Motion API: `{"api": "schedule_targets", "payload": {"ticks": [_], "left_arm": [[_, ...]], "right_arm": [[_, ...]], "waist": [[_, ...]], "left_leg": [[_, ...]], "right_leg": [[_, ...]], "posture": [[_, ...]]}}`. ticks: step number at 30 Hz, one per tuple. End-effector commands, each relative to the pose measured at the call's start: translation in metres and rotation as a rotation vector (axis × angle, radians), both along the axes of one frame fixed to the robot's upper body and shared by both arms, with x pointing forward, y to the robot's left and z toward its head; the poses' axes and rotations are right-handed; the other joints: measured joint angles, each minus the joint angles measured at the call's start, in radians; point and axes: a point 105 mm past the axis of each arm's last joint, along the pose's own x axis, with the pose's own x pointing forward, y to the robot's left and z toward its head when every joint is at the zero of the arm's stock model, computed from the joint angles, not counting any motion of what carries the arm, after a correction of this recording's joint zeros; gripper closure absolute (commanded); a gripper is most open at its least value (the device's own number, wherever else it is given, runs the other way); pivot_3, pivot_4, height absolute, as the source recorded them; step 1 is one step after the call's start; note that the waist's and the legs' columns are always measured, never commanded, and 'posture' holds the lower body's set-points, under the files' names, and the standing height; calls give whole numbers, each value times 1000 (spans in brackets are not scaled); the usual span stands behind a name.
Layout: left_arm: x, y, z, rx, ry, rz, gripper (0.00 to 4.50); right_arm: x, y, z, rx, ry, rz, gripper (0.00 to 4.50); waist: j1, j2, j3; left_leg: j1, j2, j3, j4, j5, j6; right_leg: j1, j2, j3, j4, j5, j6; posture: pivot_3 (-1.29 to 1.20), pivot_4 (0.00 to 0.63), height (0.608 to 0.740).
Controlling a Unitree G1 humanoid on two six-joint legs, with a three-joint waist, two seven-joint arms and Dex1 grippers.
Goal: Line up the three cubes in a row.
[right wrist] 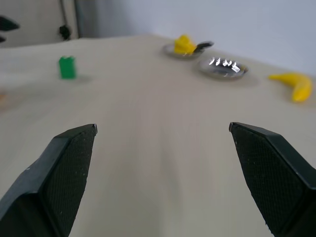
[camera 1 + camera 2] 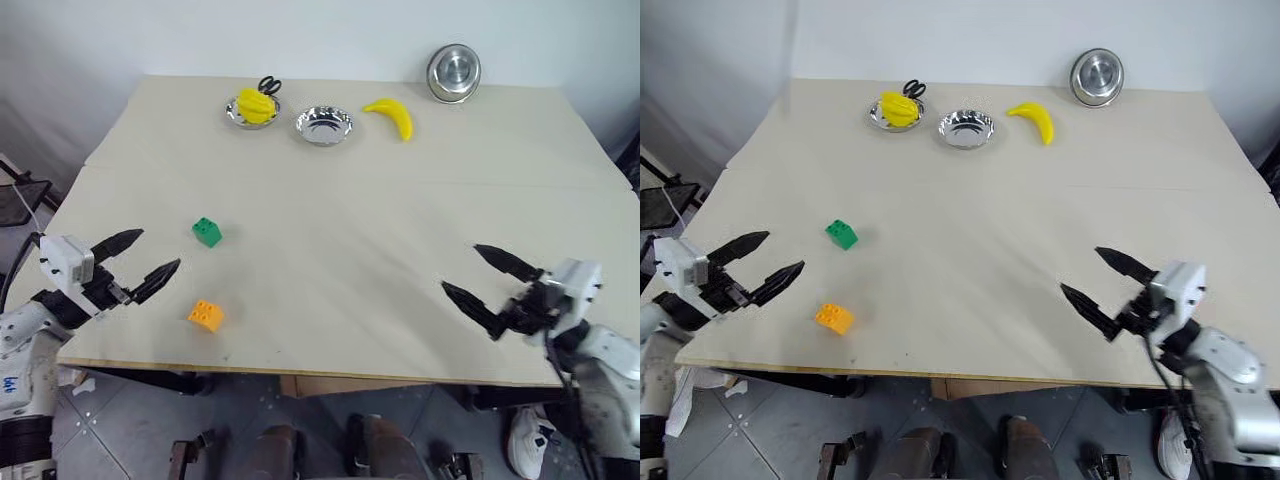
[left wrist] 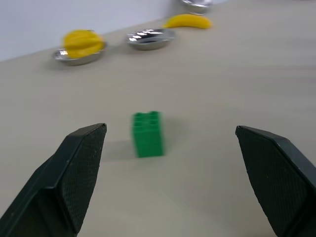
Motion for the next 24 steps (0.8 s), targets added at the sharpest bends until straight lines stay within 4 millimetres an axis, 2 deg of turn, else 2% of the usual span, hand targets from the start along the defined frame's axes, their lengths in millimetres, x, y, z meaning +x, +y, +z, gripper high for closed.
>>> {"api": "schedule_targets", "payload": {"ticks": [1,4,7,10,15,18,24], "left_arm": [[-18,-26,4,52,18,-197,49],[-24,-41,-5,76,71,-298,49],[-27,-58,-14,90,96,-399,49],[-25,-69,-18,101,104,-454,49],[-22,-83,-16,139,79,-518,49],[-20,-89,-11,128,54,-524,49],[-21,-95,-2,104,25,-526,49]], "right_arm": [[-17,-35,14,-37,-1,-53,0],[-34,-68,5,-115,46,-144,0],[-49,-113,-4,-167,59,-314,0],[-61,-134,-12,-181,81,-391,0],[-77,-151,-25,-196,150,-443,0],[-74,-152,-33,-199,178,-450,0],[-35,-145,-37,-257,246,-406,0]], "waist": [[4,0,0],[7,0,0],[3,1,0],[1,1,0],[-2,2,-1],[-2,4,-1],[-6,4,-1]], "left_leg": [[0,0,0,0,0,0],[0,0,0,-1,0,1],[0,0,0,-2,0,1],[0,0,1,-3,0,1],[2,0,2,-8,1,0],[3,0,2,-10,2,-1],[3,0,3,-10,3,-1]], "right_leg": [[1,0,0,-1,0,0],[1,0,0,-2,0,-1],[1,0,1,-2,0,-1],[1,0,1,-2,0,-1],[0,0,2,-1,-1,-1],[-1,0,2,-1,-1,-2],[-1,0,3,-1,-1,-2]], "posture": [[0,150,740],[0,150,740],[0,150,740],[0,150,740],[0,150,740],[0,150,740],[0,150,740]]}}
